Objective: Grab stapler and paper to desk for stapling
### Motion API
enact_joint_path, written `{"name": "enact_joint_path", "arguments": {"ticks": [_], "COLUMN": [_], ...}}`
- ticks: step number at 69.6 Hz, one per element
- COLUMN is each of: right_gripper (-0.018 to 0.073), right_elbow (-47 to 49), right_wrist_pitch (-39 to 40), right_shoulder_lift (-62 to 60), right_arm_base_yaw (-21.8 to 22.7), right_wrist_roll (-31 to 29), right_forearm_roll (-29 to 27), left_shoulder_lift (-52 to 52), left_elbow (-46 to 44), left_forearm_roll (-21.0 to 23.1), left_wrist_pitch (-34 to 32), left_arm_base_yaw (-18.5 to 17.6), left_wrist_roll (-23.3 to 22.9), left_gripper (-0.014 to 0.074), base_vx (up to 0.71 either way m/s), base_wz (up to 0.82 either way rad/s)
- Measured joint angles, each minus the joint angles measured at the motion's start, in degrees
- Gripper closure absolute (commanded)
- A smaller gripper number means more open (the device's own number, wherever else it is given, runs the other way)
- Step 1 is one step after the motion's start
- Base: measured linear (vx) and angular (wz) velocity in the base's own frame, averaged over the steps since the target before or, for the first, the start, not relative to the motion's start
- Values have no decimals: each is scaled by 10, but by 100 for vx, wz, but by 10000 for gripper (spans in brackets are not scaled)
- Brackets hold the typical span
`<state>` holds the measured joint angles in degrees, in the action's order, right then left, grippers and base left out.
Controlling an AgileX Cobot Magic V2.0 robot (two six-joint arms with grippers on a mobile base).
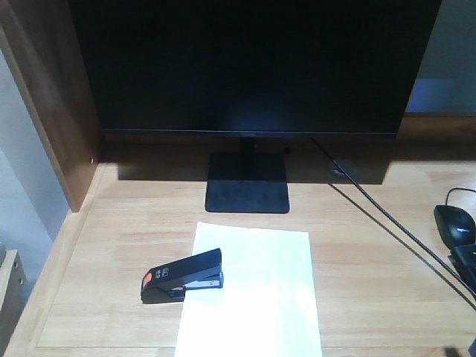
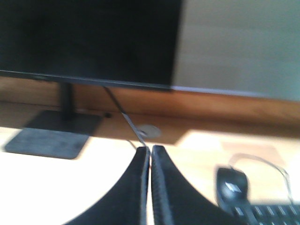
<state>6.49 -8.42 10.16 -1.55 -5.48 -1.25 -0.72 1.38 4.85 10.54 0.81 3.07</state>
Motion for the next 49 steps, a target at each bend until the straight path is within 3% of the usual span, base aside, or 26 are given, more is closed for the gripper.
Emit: {"name": "enact_joint_path", "arguments": {"ticks": [14,49], "right_gripper": [565,565], "right_elbow": [-76,-80], "right_wrist_pitch": [8,-7], "right_shoulder_lift": [-92,-108], "right_arm_base_yaw": [19,19], "right_wrist_roll": [0,9], "right_forearm_roll": [-2,0], "left_shoulder_lift": [0,0], "left_elbow": [0,0], "left_forearm_roll": [0,1], "left_wrist_pitch": [0,-1], "left_arm_base_yaw": [0,0], "left_wrist_roll": [0,0], "left_gripper": [603,603], "base_vx": [0,0], "base_wz": [0,0]}}
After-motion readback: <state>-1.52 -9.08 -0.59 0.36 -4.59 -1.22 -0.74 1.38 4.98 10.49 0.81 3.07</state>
